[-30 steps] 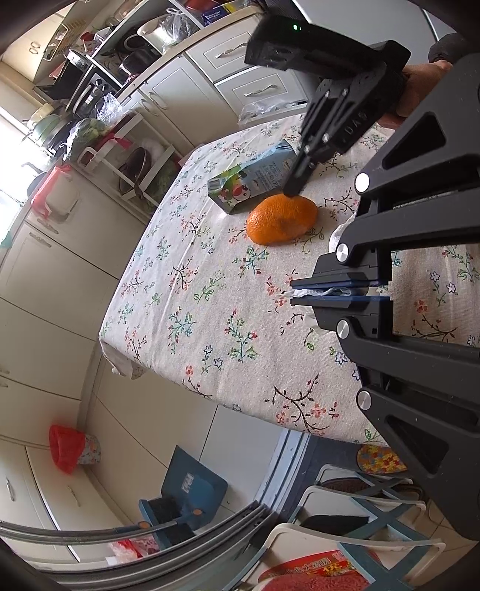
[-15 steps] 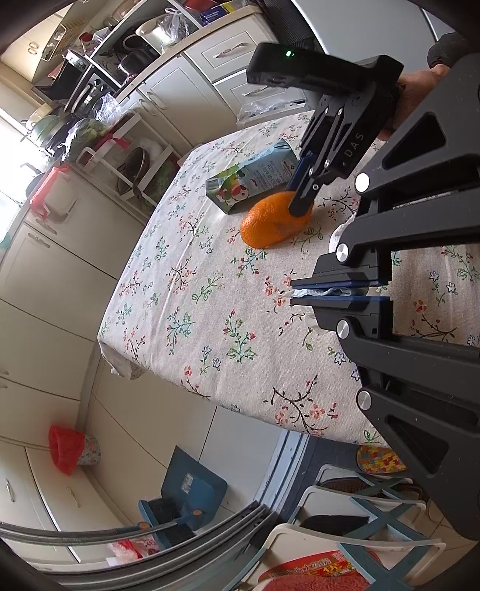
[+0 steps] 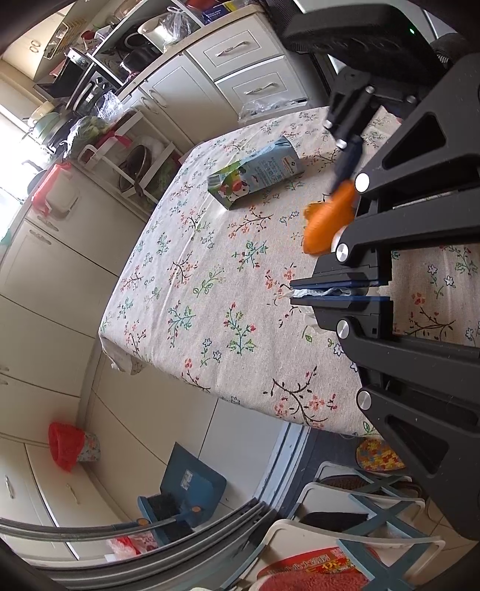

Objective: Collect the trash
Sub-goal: 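Grasp the orange with right tool while left tool holds the tissue, then carry the tissue and orange peel down over the yellow bowl with both tools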

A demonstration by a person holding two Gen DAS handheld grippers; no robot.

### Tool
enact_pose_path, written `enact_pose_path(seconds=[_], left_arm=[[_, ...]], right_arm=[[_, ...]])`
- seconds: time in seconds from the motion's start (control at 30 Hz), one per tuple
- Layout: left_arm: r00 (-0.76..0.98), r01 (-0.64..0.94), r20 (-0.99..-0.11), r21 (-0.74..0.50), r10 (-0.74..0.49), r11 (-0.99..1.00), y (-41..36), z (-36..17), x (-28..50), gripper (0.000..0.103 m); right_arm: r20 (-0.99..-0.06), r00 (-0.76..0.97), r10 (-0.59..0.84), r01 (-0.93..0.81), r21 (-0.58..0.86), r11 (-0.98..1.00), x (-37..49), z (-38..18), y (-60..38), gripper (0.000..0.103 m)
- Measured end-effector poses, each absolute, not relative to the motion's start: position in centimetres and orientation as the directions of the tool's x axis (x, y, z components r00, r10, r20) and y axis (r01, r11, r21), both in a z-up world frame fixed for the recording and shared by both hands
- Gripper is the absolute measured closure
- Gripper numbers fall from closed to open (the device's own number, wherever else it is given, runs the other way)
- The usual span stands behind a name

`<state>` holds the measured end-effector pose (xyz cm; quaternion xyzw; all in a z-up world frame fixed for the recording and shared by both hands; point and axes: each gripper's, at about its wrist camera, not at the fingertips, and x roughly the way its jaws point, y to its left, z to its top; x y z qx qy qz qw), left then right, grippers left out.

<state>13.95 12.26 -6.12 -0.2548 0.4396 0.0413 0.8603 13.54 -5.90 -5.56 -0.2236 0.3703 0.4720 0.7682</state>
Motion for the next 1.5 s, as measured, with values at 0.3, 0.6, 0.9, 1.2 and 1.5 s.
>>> enact_pose_path(seconds=[0.3,0.6,0.9,1.2,1.5], left_arm=[[0.605,-0.306,-0.783,-0.398,-0.146,0.865,12.8,-6.4,13.6,0.100],[0.599,-0.309,-0.788,-0.393,-0.144,0.866,12.8,-6.6,13.6,0.100],[0.599,-0.309,-0.787,-0.395,-0.145,0.865,13.0,-6.6,13.5,0.100],[0.650,-0.313,-0.752,-0.397,-0.110,0.863,13.3,-4.6,11.8,0.100],[0.732,-0.252,-0.674,-0.402,-0.098,0.880,11.1,-0.7,7.0,0.100]], right_arm=[[-0.763,0.147,0.630,-0.848,0.230,0.477,15.4,-5.9,-8.2,0.056],[-0.764,0.256,0.592,-0.827,0.144,0.543,15.9,-5.8,-6.7,0.062],[-0.764,0.294,0.575,-0.823,0.104,0.558,16.1,-6.2,-5.0,0.098],[-0.666,0.371,0.647,-0.730,0.222,0.647,17.6,-3.0,-10.0,0.098],[-0.605,0.401,0.688,-0.710,0.269,0.650,14.9,-0.4,-13.2,0.098]])
